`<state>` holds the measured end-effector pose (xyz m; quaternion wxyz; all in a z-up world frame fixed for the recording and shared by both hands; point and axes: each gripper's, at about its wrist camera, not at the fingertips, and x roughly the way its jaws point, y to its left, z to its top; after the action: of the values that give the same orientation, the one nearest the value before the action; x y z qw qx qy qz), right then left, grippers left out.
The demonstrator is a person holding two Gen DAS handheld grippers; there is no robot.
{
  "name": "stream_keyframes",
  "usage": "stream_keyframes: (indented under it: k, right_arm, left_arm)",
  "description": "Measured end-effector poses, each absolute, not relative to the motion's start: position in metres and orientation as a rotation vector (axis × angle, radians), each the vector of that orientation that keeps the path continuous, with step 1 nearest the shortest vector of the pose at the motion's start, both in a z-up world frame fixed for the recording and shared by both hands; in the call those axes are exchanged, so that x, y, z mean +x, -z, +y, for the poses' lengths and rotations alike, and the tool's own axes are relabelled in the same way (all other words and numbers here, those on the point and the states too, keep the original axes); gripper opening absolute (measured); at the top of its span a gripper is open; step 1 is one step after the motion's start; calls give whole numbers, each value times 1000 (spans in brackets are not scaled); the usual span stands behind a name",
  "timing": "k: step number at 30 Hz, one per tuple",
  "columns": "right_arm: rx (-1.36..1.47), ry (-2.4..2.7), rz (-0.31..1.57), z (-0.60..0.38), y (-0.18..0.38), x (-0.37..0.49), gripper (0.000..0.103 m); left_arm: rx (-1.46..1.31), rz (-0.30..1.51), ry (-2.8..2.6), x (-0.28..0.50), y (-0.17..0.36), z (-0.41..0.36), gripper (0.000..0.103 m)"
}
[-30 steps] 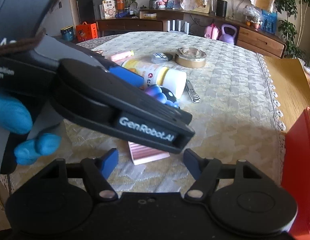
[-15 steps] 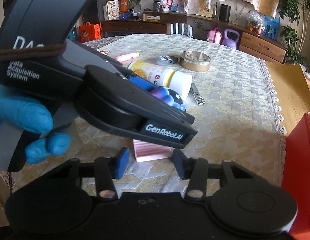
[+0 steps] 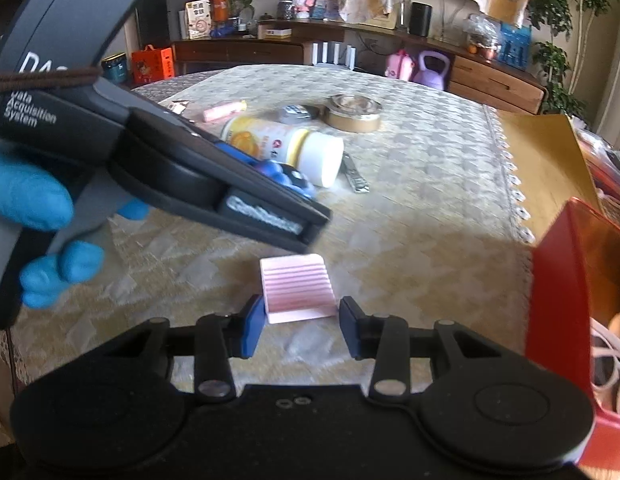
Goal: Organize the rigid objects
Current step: 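Grasp the purple-blue round toy with the left tool while the right tool grasps the pink striped card, then carry the purple toy in the left tool while the right tool carries the pink card into the tin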
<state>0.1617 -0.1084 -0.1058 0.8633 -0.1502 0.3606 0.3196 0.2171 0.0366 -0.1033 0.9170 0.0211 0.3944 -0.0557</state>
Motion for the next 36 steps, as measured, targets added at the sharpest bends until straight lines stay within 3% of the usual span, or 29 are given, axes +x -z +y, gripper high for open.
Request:
stream_keyframes:
  k: [36]
  right_arm:
    - [-177, -452, 653, -241, 20, 125, 40]
  left_arm:
    - [10, 747, 194, 175, 32, -12, 62]
